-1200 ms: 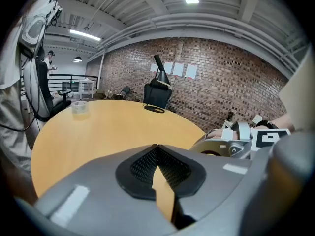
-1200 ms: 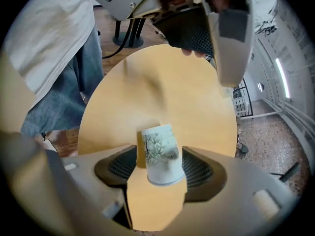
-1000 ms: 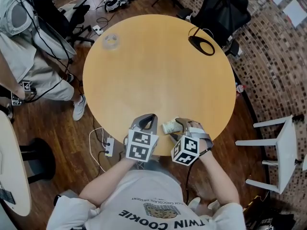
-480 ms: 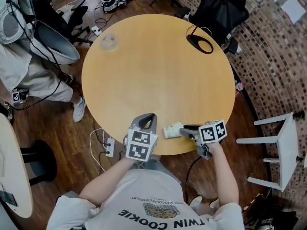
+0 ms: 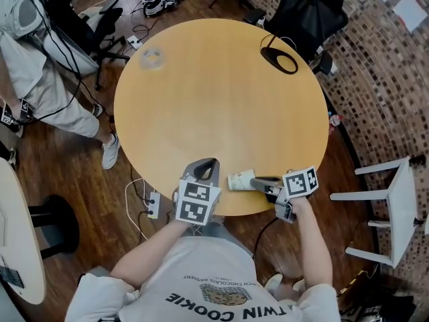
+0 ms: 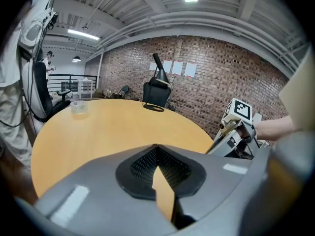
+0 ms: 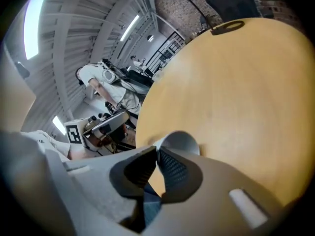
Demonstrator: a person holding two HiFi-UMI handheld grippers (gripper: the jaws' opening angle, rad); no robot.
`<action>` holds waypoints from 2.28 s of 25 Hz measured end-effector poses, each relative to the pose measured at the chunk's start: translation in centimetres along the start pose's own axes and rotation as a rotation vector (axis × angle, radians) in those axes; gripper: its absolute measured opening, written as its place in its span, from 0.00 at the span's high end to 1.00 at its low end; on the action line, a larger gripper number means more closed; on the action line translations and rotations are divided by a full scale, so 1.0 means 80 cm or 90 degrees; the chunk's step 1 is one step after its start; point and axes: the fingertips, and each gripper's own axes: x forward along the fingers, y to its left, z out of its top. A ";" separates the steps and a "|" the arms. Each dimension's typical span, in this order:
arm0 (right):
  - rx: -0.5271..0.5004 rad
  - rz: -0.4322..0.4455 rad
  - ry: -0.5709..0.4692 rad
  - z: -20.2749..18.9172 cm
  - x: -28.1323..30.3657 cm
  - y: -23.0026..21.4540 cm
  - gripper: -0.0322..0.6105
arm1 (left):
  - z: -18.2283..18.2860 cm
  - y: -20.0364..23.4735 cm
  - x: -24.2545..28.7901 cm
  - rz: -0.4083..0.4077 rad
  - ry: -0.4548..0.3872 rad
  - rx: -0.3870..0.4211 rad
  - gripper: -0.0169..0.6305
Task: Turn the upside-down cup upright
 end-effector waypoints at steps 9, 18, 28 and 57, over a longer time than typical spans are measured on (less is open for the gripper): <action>-0.264 -0.127 0.114 0.025 0.026 0.057 0.93 | 0.001 -0.003 -0.005 0.000 -0.008 -0.002 0.97; -0.629 -0.338 0.312 0.004 0.061 0.047 0.93 | -0.003 0.005 -0.011 0.004 -0.009 -0.009 0.97; -0.725 -0.400 0.332 0.005 0.068 0.039 0.91 | -0.007 0.012 -0.017 -0.001 -0.009 -0.012 0.97; -0.385 -0.293 -0.280 -0.120 -0.028 0.201 0.90 | -0.079 -0.150 -0.146 -0.037 -0.040 0.040 0.97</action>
